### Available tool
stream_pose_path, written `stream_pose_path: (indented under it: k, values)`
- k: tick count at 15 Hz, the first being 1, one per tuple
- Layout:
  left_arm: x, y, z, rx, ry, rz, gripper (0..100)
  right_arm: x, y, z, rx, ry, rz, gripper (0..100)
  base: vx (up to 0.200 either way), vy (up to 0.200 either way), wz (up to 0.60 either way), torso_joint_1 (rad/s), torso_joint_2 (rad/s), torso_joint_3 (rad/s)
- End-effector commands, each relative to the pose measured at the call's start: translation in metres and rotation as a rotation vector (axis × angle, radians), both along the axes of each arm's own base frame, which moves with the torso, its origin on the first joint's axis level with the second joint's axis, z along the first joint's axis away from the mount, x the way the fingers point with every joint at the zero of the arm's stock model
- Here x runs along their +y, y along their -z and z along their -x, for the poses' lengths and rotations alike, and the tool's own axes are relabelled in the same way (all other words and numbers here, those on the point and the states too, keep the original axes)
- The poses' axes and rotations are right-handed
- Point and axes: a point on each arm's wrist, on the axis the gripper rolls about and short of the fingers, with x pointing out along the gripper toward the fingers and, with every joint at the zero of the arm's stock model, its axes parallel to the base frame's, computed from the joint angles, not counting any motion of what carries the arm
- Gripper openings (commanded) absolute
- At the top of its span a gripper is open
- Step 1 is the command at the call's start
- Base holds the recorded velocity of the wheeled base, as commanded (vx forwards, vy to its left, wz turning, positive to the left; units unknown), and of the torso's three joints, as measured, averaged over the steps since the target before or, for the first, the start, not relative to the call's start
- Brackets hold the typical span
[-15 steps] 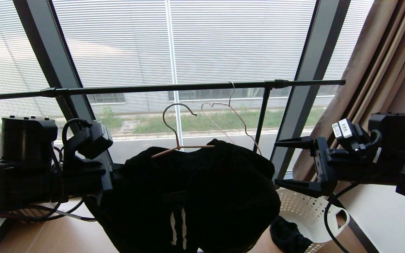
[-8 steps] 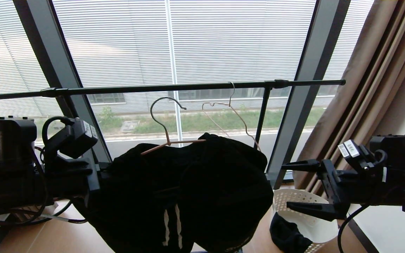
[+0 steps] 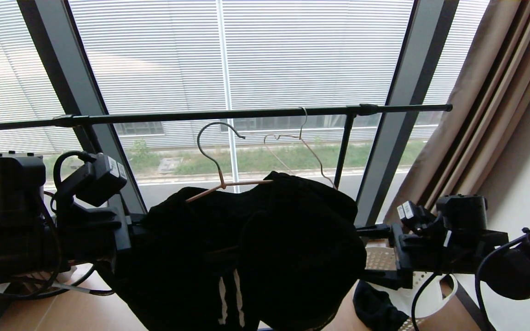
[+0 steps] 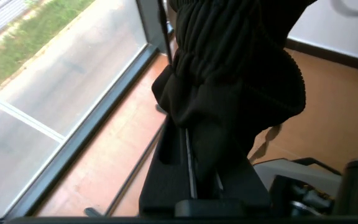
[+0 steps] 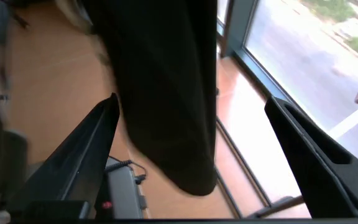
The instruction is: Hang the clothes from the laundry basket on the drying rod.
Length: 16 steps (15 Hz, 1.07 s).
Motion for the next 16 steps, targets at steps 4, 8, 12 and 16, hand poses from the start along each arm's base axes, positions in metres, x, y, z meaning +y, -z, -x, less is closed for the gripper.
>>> stream_pose_path:
  k: [4,8,12,16]
  values:
    - [-0.003,-0.001,0.002,0.025,0.003,0.021,0,0.012,0.024,-0.002,0.077,0.001,0.019,100,0.000,0.000,0.00,0.000,0.00,0.000]
    - [-0.006,-0.004,0.005,0.048,0.004,0.050,0,0.013,0.029,-0.004,0.081,0.004,0.021,100,0.000,0.000,0.00,0.000,0.00,0.000]
    - [-0.007,-0.004,0.006,0.052,0.006,0.052,0,0.014,0.032,-0.007,0.080,0.011,0.011,0,0.000,0.000,0.00,0.000,0.00,0.000]
    - [-0.004,-0.004,0.003,0.047,-0.011,0.052,0,0.004,0.023,-0.004,0.054,0.056,0.015,0,0.000,0.000,0.00,0.000,0.00,0.000]
